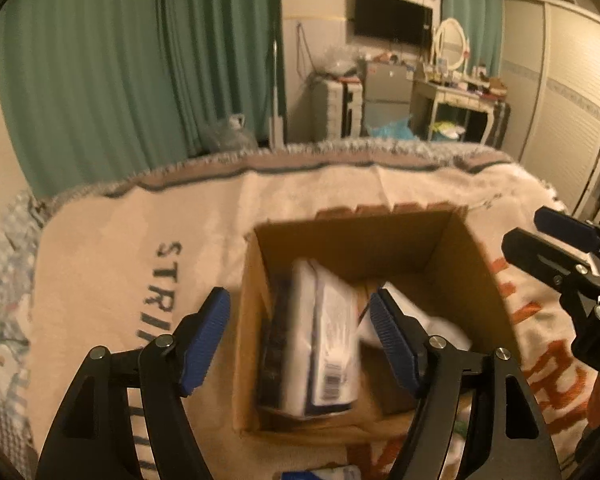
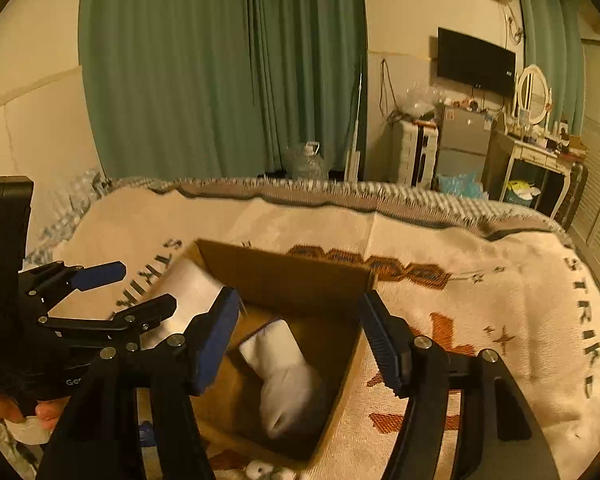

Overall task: Organize soft objects
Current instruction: 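Open both grippers to drop the wipes pack and sock into the box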

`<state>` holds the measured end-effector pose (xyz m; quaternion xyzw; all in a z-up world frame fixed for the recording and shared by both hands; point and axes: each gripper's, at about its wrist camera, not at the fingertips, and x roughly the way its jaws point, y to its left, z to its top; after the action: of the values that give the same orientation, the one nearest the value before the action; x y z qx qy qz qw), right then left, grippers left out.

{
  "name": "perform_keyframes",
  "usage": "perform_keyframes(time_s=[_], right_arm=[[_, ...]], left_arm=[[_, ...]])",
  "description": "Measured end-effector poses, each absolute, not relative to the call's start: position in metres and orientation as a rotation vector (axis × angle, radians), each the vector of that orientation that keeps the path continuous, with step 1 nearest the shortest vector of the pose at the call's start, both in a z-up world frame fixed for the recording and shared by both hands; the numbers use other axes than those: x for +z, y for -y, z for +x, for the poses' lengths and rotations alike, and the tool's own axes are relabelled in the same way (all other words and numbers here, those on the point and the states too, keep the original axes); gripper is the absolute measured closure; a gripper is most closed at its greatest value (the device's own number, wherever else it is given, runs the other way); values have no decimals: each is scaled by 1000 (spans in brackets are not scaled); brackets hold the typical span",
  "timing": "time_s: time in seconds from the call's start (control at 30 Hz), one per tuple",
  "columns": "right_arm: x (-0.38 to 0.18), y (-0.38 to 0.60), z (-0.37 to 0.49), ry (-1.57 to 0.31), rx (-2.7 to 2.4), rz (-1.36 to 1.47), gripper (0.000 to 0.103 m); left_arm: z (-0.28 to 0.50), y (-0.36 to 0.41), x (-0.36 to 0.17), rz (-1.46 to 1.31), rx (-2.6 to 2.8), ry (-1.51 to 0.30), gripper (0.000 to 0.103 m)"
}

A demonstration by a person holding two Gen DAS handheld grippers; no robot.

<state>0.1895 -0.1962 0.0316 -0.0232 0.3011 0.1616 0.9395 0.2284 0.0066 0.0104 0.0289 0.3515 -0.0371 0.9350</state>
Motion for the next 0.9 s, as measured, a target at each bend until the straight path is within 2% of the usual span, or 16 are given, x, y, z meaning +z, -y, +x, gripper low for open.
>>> perform_keyframes(time_s=[0.17,0.2,0.23,0.4,0.43,0.67,0.9], right_arm=[[80,201,147,-558,321,-68,40],[91,203,137,-547,320,-73,39],[104,205,123,-536,317,-79,38],[143,212,69,-489,312,-102,25],[150,213,55,-480,308,-115,24],[148,218,-6,-498,328,-132,3],[96,222,-28,-595,332,-137,2]], left_arm=[[182,-6,67,59,-77,-630,28],[173,-5,76,60,-78,-612,20],[162,-6,87,58,-79,-587,17],[105,-7,126,64,-79,-506,16],[97,-8,129,67,-77,-498,13],[49,-4,123,94,-66,-491,11],[35,0,71,90,-60,-588,11]])
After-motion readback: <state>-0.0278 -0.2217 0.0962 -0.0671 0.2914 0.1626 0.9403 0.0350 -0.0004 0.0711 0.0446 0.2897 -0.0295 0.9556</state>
